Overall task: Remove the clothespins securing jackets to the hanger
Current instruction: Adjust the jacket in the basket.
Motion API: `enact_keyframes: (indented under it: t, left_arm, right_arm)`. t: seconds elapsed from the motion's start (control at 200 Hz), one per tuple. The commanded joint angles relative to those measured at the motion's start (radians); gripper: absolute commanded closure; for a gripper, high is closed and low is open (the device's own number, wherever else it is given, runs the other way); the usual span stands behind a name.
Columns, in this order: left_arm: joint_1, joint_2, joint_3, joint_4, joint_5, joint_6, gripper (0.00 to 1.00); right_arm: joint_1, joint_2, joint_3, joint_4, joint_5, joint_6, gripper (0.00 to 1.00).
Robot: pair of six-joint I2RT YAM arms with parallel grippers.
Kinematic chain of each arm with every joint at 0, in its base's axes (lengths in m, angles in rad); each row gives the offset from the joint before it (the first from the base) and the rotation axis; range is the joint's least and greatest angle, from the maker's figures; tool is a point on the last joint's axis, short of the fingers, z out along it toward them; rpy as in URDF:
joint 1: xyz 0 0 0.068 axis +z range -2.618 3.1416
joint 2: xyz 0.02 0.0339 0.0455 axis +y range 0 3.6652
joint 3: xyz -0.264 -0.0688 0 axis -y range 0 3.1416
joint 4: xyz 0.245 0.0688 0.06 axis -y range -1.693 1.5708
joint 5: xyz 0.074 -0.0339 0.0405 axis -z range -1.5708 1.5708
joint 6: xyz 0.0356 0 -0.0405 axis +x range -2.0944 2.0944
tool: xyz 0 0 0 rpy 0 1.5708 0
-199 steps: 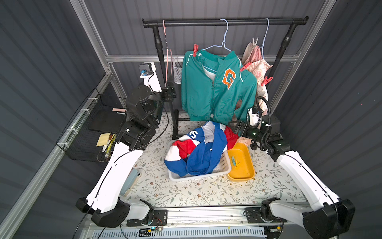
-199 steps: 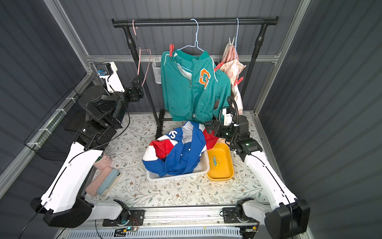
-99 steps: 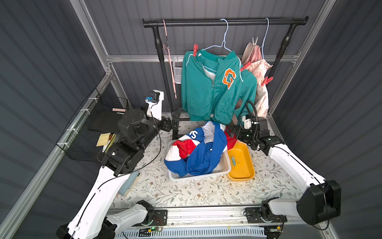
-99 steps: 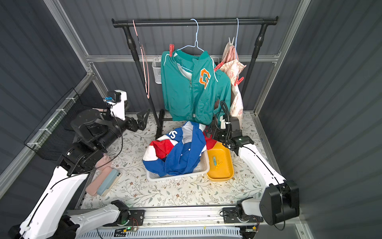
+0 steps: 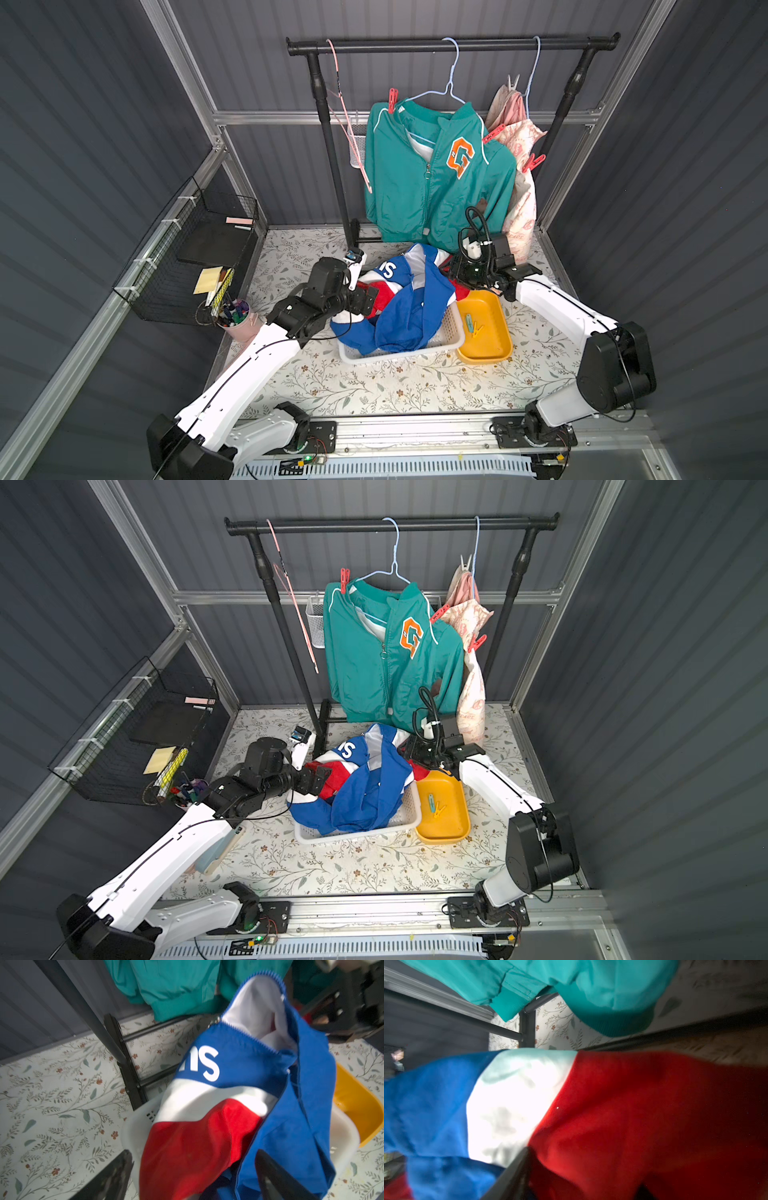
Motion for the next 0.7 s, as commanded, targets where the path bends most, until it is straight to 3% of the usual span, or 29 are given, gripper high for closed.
enact_keyframes:
  t: [0.0, 0.135, 0.195, 0.275, 0.51, 0.695]
  left_arm:
    - [0.004, 0.041, -0.023, 0.043, 0.068, 0.000, 0.25]
    - [0.004, 0.085, -0.067, 0.093, 0.115, -0.010, 0.58]
    - [0.004, 0.107, -0.078, 0.114, 0.129, -0.016, 0.74]
    - [0.002, 0.141, -0.085, 0.146, 0.153, -0.028, 0.86]
    - [0.001, 0.209, -0.097, 0.238, 0.183, -0.069, 0.94]
    - [0.001, 0.202, -0.100, 0.259, 0.154, -0.089, 0.85]
  right_arm:
    - [0.025, -0.002, 0.027, 0.029, -0.044, 0.023, 0.78]
    - [0.069, -0.031, 0.034, 0.014, -0.050, 0.015, 1.00]
    - [0.102, -0.052, 0.040, -0.004, -0.044, 0.006, 1.00]
    - [0.156, -0.088, 0.038, -0.016, -0.027, -0.004, 1.00]
    - [0.342, -0.141, 0.006, -0.016, 0.042, -0.005, 1.00]
    - [0.398, -0.006, -0.028, 0.001, 0.038, 0.036, 1.00]
